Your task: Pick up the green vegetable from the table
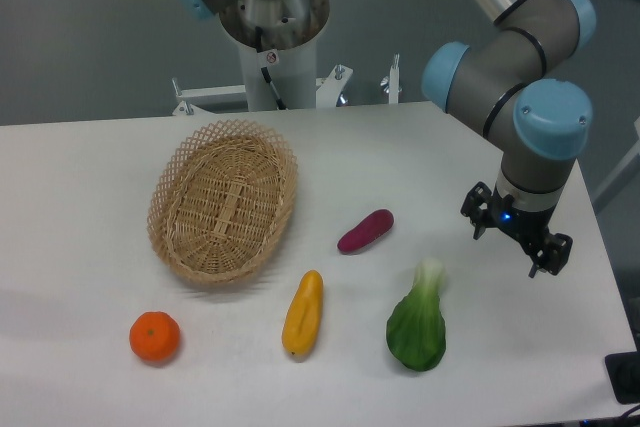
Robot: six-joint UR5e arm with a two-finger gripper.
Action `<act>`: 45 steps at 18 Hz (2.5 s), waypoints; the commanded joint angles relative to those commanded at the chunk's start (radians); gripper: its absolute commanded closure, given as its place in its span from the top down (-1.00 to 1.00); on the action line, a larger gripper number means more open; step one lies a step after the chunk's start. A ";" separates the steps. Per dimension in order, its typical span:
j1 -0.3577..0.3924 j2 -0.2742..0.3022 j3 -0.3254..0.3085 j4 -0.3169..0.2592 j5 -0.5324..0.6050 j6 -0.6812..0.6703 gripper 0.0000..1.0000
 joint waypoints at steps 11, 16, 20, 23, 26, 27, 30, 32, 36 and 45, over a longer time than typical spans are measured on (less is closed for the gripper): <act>-0.014 0.018 -0.018 -0.001 -0.014 -0.090 1.00; -0.084 0.035 -0.051 -0.006 -0.028 -0.175 1.00; -0.115 0.028 -0.072 -0.008 -0.029 -0.262 1.00; -0.117 0.005 -0.091 -0.006 -0.017 -0.262 1.00; -0.120 -0.038 -0.075 0.003 -0.018 -0.264 1.00; -0.118 -0.043 -0.078 0.005 -0.018 -0.264 1.00; -0.118 -0.051 -0.089 0.008 -0.017 -0.262 1.00; -0.121 -0.058 -0.089 0.017 -0.017 -0.262 1.00; -0.121 -0.080 -0.089 0.067 -0.015 -0.264 1.00; -0.173 -0.123 -0.092 0.114 0.187 -0.334 1.00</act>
